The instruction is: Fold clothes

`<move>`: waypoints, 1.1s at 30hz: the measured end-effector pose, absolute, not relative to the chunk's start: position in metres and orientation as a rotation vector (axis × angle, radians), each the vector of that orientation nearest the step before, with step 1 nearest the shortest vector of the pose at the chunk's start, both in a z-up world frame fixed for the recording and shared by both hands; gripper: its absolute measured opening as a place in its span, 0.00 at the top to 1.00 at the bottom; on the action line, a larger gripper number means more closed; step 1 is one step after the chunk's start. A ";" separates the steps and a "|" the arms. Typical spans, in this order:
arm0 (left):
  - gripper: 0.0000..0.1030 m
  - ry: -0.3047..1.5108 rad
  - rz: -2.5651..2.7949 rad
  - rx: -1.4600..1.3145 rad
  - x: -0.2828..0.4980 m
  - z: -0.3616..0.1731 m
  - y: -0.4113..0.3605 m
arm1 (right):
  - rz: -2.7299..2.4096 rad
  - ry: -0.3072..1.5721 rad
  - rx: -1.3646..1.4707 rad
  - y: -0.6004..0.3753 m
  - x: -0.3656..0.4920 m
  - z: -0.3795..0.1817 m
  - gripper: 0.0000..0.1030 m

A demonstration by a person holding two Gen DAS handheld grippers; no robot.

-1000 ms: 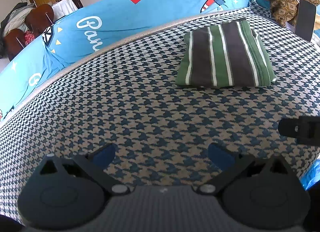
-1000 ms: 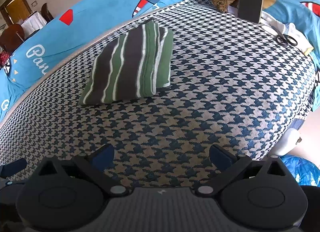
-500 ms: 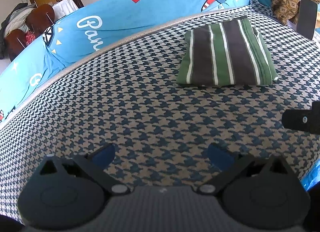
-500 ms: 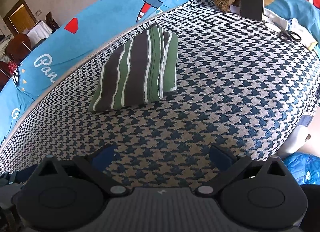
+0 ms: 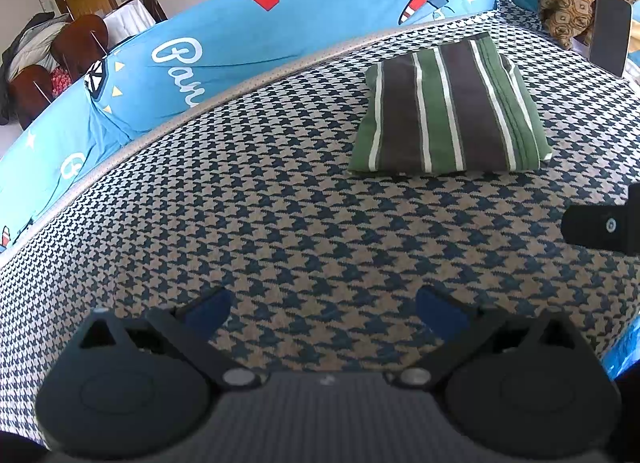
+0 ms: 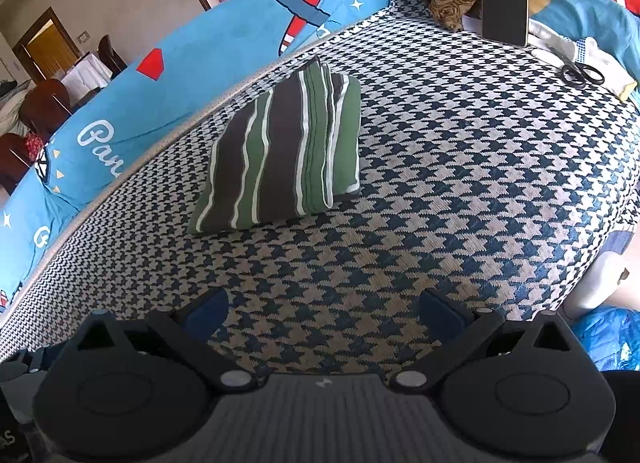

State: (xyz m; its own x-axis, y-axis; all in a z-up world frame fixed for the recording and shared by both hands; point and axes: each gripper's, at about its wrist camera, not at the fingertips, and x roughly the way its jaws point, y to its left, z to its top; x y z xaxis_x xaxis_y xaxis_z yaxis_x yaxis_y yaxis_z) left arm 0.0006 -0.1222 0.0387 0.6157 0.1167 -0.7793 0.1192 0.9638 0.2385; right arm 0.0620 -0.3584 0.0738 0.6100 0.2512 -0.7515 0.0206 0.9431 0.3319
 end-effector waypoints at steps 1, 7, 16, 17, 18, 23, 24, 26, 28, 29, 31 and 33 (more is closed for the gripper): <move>0.00 0.911 -0.001 0.281 0.001 0.039 -0.122 | 0.138 0.906 0.327 -0.359 0.062 0.074 0.01; 0.00 0.913 0.001 0.289 0.001 0.039 -0.124 | 0.140 0.893 0.331 -0.359 0.060 0.076 0.01; 0.00 0.912 0.002 0.295 0.000 0.040 -0.125 | 0.139 0.871 0.314 -0.357 0.058 0.079 0.01; 0.00 0.911 0.003 0.295 0.000 0.040 -0.125 | 0.137 0.868 0.311 -0.357 0.058 0.080 0.01; 0.00 0.911 0.004 0.296 0.000 0.040 -0.125 | 0.135 0.865 0.308 -0.357 0.057 0.080 0.01; 0.00 0.910 0.004 0.296 -0.001 0.040 -0.126 | 0.123 0.855 0.286 -0.355 0.057 0.081 0.01; 0.00 0.910 0.005 0.296 -0.001 0.040 -0.126 | 0.121 0.855 0.283 -0.355 0.057 0.081 0.01; 0.00 0.910 0.006 0.296 -0.001 0.040 -0.126 | 0.114 0.853 0.274 -0.354 0.057 0.081 0.01; 0.00 0.910 0.007 0.295 -0.001 0.040 -0.126 | 0.108 0.850 0.264 -0.354 0.057 0.082 0.01; 0.00 0.911 0.007 0.294 -0.001 0.040 -0.126 | 0.106 0.848 0.260 -0.353 0.057 0.082 0.01; 0.00 0.911 0.008 0.293 -0.001 0.040 -0.126 | 0.103 0.844 0.252 -0.352 0.057 0.082 0.01; 0.00 0.910 0.008 0.293 -0.001 0.040 -0.126 | 0.100 0.841 0.243 -0.352 0.057 0.082 0.01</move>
